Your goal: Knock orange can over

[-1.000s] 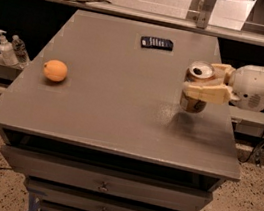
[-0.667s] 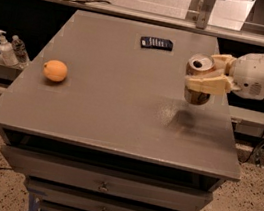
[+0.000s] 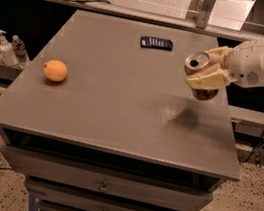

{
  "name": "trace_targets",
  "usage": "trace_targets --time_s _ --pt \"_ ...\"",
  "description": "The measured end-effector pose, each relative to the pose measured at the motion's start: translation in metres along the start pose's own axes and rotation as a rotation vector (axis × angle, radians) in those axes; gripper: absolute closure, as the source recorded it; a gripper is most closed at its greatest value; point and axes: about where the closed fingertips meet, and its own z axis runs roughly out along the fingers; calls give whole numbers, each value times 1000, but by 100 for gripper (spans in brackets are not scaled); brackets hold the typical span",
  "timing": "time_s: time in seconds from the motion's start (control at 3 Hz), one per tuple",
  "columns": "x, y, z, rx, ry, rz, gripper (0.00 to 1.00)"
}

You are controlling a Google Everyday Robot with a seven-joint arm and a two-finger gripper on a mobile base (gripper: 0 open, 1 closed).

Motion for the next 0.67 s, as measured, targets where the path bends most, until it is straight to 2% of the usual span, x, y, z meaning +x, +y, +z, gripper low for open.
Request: trace_targets --time_s 0.33,0.67 --pt "4 3 7 4 128 -68 100" --pt "7 11 16 -28 266 -173 100"
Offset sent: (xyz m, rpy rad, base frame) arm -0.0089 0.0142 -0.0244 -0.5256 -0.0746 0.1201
